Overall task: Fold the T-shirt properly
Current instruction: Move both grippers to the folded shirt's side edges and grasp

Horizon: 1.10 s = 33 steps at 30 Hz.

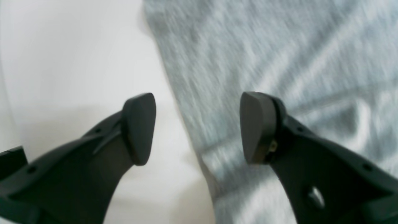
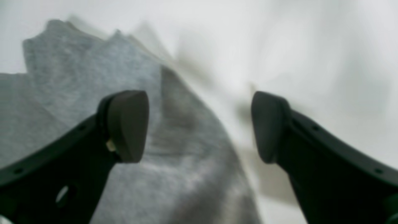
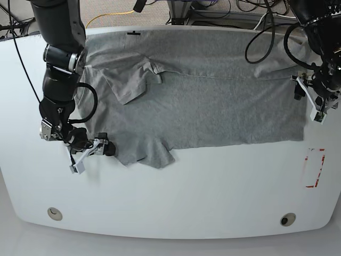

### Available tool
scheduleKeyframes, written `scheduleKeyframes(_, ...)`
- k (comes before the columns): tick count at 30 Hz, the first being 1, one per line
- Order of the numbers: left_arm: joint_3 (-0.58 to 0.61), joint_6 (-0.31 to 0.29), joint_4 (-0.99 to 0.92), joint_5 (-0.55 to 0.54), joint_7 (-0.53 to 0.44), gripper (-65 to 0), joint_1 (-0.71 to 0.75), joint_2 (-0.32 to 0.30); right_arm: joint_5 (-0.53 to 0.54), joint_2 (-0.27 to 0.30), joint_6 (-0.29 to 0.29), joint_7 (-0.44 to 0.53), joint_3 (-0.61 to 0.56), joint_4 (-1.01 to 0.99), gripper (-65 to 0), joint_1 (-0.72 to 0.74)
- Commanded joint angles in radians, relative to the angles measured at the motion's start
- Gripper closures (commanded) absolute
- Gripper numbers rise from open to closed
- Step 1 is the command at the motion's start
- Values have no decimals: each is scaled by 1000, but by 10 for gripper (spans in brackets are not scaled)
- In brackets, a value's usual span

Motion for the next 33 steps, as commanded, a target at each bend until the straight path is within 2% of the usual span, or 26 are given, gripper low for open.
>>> scheduleKeyframes(1,-6,0,-23,-10,-20,-390,-37,-22,-8,-20,6,-26,-3,7,-488,15)
scheduleKeyframes(3,-6,0,-60,-10,-20,-390,-66,-23,-8,-32,6,-26,-3,7,-488,3)
scheduleKeyframes(8,-6,113,-167,-10,-51,-396,-180,-25,-8,-57,6,-23,-5,7,-488,-2)
scheduleKeyframes(10,-6,159,-224,-10,-79,-447,-220,-26,-9,-63,6,-21,-5,7,-479,-3)
scheduleKeyframes(12,-6,208,-264,-10,-109,-504,-247,-26,-9,-65,6,-20,-5,7,-441,-3)
scheduleKeyframes(16,2,335,-350,-10,-221,-586,-276,-26,-9,-65,6,-20,-5,7,-284,-3)
scheduleKeyframes(18,3,375,-400,-10,-266,-608,-289,-26,-9,-63,6,-20,-5,7,-197,-2)
scheduleKeyframes(20,5,380,-452,-10,-295,-615,-310,-26,-9,-62,6,-20,-5,7,-125,0)
scheduleKeyframes(23,5,380,-544,-10,-310,-615,-341,-40,-9,-60,6,-24,-5,7,-52,1)
scheduleKeyframes(27,8,378,-650,-11,-367,-617,-370,-53,-9,-60,6,-26,-5,9,-41,1)
scheduleKeyframes(33,95,378,-768,-17,-430,-617,-405,-79,-8,-55,6,-26,-5,9,-41,0)
